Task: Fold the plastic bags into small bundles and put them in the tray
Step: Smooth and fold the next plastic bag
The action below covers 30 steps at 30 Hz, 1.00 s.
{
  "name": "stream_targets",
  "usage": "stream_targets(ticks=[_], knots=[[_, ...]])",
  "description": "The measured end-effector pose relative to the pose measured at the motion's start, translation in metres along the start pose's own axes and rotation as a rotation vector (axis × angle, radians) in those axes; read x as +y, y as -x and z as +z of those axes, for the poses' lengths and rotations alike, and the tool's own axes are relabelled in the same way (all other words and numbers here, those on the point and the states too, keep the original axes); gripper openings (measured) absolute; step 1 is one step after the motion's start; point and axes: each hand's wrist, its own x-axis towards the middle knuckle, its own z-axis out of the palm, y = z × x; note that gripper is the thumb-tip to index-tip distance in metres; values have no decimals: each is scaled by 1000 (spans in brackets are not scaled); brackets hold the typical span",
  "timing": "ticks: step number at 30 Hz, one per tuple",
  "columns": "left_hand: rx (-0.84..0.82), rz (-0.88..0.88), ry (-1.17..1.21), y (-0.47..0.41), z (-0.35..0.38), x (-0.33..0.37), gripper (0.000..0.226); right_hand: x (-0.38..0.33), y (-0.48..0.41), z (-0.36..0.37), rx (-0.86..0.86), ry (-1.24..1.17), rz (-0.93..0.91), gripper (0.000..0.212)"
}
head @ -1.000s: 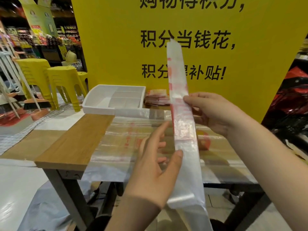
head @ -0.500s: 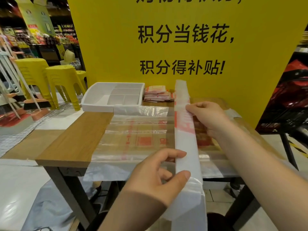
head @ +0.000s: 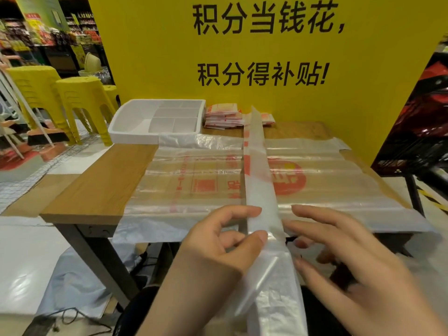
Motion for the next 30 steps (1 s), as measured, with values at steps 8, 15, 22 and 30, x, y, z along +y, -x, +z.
stream_targets(ticks=[8, 15, 22, 30], knots=[[50, 86, -10, 8, 7, -6, 19, -7, 24, 29, 67, -262, 152, 31], [-93, -37, 134, 20, -17, -18, 41, -13, 19, 38, 91, -376, 262, 34], [-278, 215, -218, 42, -33, -20, 40, -21, 18, 40, 100, -502, 306, 15], [20, 392, -433, 25, -15, -24, 24, -17, 19, 36, 80, -535, 320, 25]])
